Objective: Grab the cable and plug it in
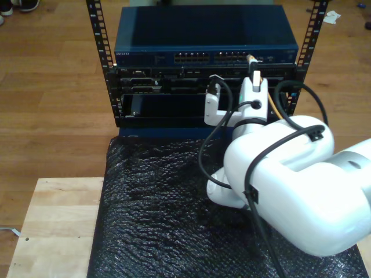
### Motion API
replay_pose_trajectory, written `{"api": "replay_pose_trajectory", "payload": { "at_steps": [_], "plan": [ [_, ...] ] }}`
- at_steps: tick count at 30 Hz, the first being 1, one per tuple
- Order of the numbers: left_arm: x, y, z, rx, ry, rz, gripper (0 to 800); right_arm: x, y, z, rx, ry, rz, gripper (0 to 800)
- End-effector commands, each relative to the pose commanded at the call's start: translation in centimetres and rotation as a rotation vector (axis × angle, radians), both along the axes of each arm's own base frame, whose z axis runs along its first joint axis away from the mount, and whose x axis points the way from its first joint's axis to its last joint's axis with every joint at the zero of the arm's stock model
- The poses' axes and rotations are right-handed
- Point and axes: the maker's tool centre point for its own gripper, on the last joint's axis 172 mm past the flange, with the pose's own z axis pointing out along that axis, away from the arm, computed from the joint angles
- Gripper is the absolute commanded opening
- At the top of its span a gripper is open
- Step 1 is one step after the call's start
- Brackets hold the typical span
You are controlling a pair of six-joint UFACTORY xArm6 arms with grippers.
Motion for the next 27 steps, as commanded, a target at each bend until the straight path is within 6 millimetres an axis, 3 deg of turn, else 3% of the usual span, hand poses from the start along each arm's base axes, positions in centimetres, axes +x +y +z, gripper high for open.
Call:
{"api": "replay_pose_trajectory", "payload": {
  "at_steps": [27],
  "plan": [
    [0.0, 0.0, 0.0, -0.002, 0.000, 0.001, 800, 1.4, -0.3, -1.5, 0.009, -0.006, -0.020, 0]
  ]
}}
